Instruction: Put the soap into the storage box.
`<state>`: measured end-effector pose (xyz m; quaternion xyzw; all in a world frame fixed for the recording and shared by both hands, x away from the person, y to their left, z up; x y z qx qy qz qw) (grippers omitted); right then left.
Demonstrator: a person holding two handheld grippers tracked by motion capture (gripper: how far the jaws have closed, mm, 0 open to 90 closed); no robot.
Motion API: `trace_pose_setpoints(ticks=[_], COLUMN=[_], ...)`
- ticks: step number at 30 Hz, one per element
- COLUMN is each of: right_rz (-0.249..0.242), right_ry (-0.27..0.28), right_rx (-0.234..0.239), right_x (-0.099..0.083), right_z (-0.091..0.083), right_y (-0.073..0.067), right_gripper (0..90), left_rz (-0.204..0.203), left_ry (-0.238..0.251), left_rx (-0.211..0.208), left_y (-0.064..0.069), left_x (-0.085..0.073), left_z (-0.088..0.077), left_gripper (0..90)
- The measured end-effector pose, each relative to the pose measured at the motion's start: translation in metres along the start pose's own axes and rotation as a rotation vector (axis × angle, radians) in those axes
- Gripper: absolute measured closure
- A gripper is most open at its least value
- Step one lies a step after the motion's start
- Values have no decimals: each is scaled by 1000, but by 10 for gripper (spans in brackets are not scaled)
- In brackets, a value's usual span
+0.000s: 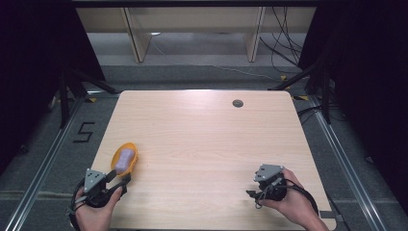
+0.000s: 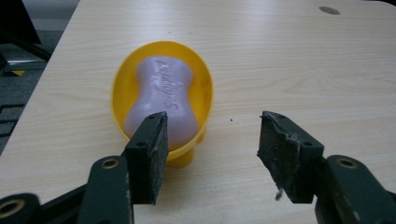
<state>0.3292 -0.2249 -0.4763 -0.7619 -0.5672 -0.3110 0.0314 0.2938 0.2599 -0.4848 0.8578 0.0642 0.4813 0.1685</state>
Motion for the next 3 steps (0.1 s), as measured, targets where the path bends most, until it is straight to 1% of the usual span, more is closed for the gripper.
trace_pose_setpoints(ticks=[1,2,3], right_rz=[2,2,6], right_ry=[0,5,6], right_rx=[1,2,-8], right_x=[0,-1,-1], right_z=[0,0,1], right_y=[0,0,1], right_gripper=[293,293,294], left_rz=[12,10,10], left_ry=[-1,7,7], left_rx=[1,-10,-10], left_y=[0,0,0], left_x=[1,1,1], left_z=[0,2,2], left_gripper=[418,418,418])
Point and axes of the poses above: each handheld gripper's, and its own axes: z roughly forward along the jaws, x roughly out of its top, y roughly to its right, the point moved 1 cm from there along z, roughly forward along the jaws, and after that the axes turned 15 degrees about -z, right-handed, at the moved point
